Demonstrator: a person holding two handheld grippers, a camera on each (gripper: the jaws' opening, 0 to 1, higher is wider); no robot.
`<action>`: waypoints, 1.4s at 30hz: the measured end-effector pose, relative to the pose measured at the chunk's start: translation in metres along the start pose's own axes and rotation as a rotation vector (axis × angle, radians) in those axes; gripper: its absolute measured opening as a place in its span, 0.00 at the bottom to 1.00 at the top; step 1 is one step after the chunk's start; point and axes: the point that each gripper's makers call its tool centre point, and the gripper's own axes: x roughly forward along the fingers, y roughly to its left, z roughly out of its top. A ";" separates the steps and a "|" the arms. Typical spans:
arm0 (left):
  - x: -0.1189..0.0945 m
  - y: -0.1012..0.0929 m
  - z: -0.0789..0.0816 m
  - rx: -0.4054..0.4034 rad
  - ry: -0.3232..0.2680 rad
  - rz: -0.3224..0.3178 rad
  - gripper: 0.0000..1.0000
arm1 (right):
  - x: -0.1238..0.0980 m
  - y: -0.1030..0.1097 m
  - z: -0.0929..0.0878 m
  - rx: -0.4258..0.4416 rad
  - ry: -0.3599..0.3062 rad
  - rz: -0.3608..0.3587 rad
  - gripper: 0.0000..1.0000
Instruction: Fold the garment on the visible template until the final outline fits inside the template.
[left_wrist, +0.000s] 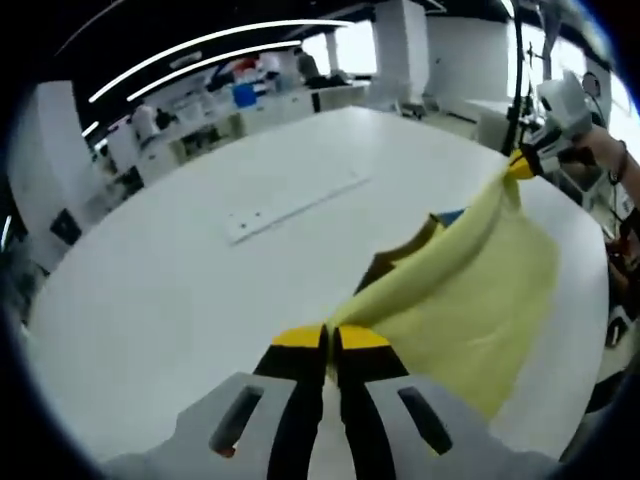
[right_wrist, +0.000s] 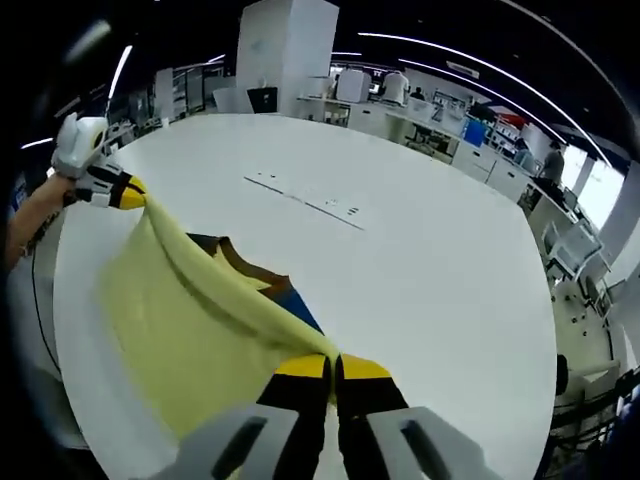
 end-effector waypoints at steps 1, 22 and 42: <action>0.005 0.001 -0.003 -0.004 0.006 -0.003 0.00 | 0.004 0.000 -0.002 -0.002 0.009 0.001 0.00; 0.044 0.003 -0.028 -0.008 0.062 0.003 0.00 | 0.048 -0.010 -0.026 -0.064 0.108 0.018 0.00; 0.051 0.003 -0.039 -0.010 0.085 -0.051 0.11 | 0.057 -0.011 -0.035 0.003 0.118 0.045 0.00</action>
